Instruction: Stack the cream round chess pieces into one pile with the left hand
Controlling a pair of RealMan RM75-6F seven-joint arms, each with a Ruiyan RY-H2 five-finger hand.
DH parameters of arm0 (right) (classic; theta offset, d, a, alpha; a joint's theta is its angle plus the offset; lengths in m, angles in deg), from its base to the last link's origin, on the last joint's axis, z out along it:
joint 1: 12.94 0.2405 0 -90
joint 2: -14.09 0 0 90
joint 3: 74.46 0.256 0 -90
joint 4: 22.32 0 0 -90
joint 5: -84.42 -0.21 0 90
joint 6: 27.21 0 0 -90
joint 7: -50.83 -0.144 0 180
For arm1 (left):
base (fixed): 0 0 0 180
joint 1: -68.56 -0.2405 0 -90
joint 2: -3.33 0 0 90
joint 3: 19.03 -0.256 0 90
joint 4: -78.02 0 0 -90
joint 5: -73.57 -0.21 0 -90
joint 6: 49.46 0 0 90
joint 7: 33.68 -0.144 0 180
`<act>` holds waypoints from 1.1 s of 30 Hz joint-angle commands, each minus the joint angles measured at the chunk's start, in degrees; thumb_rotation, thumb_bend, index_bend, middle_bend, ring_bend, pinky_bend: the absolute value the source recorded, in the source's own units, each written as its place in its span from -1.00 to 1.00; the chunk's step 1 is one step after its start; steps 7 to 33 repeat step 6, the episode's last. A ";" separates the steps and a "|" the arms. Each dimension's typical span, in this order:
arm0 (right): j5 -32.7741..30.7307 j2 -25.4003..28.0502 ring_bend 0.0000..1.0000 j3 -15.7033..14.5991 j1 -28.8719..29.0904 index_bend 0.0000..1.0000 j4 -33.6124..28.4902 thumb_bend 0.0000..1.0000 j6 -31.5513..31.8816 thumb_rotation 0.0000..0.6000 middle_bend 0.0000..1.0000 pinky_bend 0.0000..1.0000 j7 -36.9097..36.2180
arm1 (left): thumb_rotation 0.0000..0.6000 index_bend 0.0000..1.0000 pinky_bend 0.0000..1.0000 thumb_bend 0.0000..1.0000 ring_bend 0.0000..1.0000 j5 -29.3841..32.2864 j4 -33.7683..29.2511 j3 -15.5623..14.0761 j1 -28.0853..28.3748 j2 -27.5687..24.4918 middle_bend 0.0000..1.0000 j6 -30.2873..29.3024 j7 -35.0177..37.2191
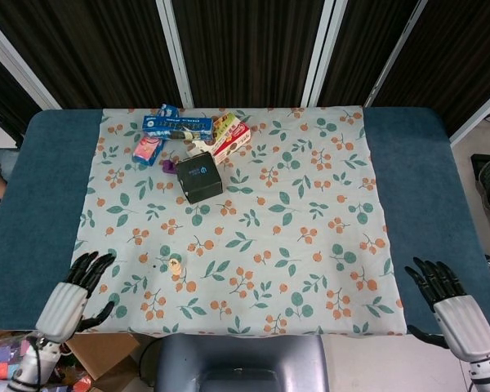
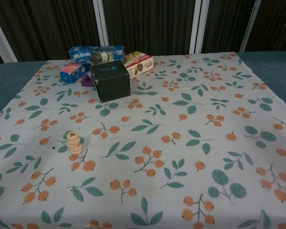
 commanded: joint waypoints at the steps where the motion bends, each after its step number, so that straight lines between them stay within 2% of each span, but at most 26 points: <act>1: -0.13 -0.63 -1.00 0.00 0.27 -1.00 -0.43 -0.71 -0.86 1.00 -1.00 -1.00 1.27 | 1.00 -1.00 -1.00 -0.22 -1.00 -0.70 4.36 0.51 -1.39 -0.29 -0.97 -0.22 2.94; 33: -0.44 -0.68 -1.00 -0.03 0.27 -1.00 -0.63 -0.71 -1.30 1.00 -1.00 -1.00 1.97 | 1.00 -1.00 -1.00 -0.22 -1.00 -1.61 4.97 1.10 -1.73 0.01 -0.97 0.17 2.33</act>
